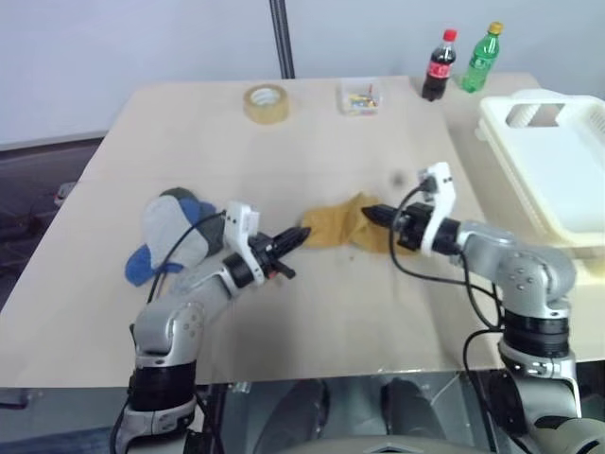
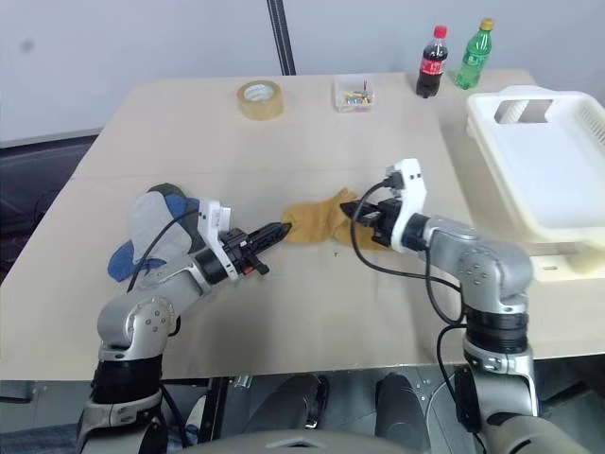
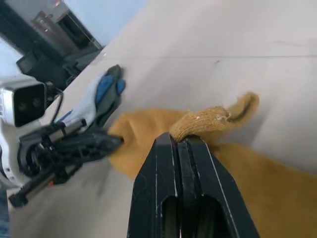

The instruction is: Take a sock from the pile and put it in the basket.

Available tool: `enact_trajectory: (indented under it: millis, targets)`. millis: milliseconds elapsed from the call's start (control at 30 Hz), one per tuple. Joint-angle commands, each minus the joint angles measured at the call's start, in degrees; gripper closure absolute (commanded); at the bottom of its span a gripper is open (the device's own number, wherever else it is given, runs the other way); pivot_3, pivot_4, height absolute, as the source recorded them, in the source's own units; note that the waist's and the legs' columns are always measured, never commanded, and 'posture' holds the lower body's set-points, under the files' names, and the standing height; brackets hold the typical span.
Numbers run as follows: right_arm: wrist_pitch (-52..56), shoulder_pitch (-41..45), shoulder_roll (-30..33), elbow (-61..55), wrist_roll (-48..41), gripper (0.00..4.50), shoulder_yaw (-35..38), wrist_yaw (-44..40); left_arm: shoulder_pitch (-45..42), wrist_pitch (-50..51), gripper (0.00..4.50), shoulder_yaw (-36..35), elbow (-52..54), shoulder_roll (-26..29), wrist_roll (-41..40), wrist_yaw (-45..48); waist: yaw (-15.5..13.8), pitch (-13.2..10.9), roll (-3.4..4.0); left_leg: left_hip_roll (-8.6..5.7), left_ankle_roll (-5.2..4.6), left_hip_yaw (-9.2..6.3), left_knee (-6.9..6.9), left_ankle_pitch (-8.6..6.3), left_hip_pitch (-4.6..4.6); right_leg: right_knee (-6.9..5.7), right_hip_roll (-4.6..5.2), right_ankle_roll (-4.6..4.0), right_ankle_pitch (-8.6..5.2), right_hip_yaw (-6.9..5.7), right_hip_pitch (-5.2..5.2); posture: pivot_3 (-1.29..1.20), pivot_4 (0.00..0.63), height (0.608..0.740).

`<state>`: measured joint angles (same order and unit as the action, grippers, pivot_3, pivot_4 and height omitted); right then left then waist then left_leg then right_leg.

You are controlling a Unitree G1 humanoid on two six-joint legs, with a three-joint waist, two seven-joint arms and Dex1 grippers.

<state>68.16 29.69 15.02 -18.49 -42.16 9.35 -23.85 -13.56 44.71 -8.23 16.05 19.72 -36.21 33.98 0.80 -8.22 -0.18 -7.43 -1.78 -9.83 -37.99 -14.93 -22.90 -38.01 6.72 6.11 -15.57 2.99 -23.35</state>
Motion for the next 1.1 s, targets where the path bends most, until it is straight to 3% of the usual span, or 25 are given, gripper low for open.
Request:
enact_trajectory:
  millis: [33, 233, 633, 933, 1100]
  targets:
    - [7.1, -2.6, 5.0, -9.4, -6.5, 4.50, 8.5, 2.2, -2.5, 0.4, 4.47, 0.2, 4.0, -3.5, -3.3, -3.3, 0.0, 0.0, 0.00, 0.00, 0.00, 0.01, 0.00, 0.00, 0.00, 0.00, 0.00, 0.00, 0.00, 0.00, 0.00, 0.00, 0.150, 0.740]
    - [9.4, -2.6, 5.9, -11.4, -9.8, 4.50, 13.0, 6.5, -5.0, 2.8, 4.47, -3.3, 4.8, -6.8, -11.8, -5.6, 0.2, 0.0, -0.03, 0.03, 0.00, 0.08, 0.03, 0.00, 0.00, -0.01, -0.02, 0.00, 0.00, 0.06, 0.01, 0.00, 0.150, 0.740]
    - [8.1, -3.5, 1.1, -11.1, -13.2, 4.50, 9.2, 11.0, -2.8, 2.9, 4.47, -7.2, 4.2, -0.9, -16.4, -5.5, 0.0, 0.0, -0.03, 0.04, 0.00, 0.09, 0.07, 0.00, 0.00, 0.01, -0.04, 0.00, 0.00, 0.06, -0.05, 0.00, 0.150, 0.740]
    - [4.8, -5.6, 11.5, -7.0, -9.3, 4.50, 9.3, 7.7, -0.9, 2.9, 4.47, 2.3, 1.7, -5.8, -12.6, -8.4, -0.1, 0.0, -0.04, -0.03, -0.01, 0.07, 0.08, 0.00, -0.01, 0.03, 0.02, 0.00, 0.00, 0.04, 0.01, 0.00, 0.150, 0.740]
    - [1.4, -9.3, 15.4, -5.1, -6.9, 4.50, 8.2, 5.2, -1.3, -0.5, 4.47, 6.9, -2.4, -7.6, -6.3, -9.4, 0.0, 0.0, -0.04, 0.01, -0.01, 0.15, 0.10, 0.00, 0.01, 0.02, -0.02, 0.00, 0.00, 0.10, 0.00, 0.00, 0.150, 0.740]
